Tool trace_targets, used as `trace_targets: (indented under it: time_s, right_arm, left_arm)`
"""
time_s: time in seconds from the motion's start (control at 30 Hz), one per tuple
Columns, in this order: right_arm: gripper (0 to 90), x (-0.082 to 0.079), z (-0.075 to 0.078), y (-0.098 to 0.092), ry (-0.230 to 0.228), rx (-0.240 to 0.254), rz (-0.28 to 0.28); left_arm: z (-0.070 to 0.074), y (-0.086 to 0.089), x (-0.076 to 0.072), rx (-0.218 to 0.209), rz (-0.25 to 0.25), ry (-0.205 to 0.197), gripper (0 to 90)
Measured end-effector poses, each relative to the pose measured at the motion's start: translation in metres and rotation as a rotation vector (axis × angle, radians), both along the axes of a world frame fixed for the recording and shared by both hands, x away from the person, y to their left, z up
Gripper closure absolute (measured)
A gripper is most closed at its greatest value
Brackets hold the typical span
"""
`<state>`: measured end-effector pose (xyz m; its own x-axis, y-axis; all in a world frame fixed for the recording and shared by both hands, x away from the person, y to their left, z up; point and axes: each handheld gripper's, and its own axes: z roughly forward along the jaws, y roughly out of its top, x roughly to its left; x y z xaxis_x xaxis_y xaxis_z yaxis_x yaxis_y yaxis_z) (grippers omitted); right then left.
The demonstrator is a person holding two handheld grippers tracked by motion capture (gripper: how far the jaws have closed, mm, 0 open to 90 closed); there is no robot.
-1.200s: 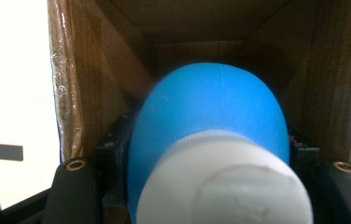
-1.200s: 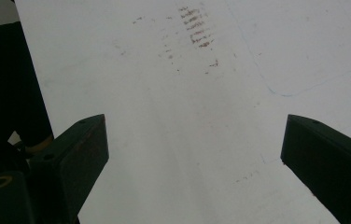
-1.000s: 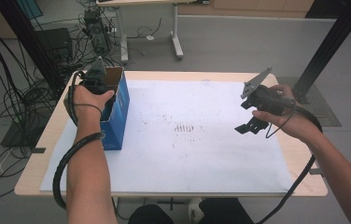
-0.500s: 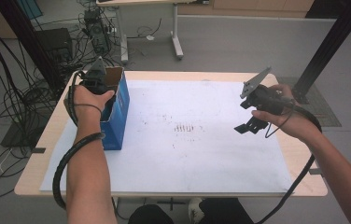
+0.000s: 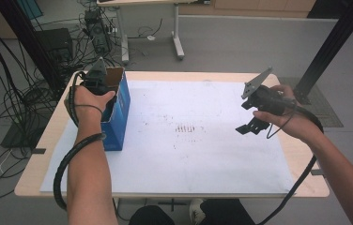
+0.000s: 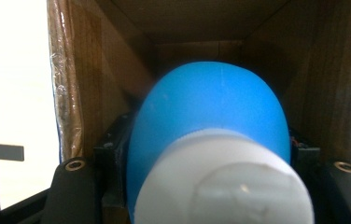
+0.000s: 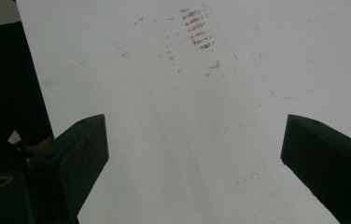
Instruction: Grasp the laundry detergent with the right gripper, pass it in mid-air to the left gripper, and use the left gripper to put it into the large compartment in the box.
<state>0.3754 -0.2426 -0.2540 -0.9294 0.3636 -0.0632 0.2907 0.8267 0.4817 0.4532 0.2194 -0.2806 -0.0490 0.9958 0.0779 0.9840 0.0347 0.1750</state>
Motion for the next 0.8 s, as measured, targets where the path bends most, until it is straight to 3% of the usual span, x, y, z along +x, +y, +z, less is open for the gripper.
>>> trace_targets:
  time_s: [0.8]
  right_arm:
    - [7.6,-0.0010,0.0011,0.0005,-0.003,-0.001,-0.002]
  left_arm:
    - [-0.0002,0.0017,-0.0013,-0.012,0.003,-0.005,35.7]
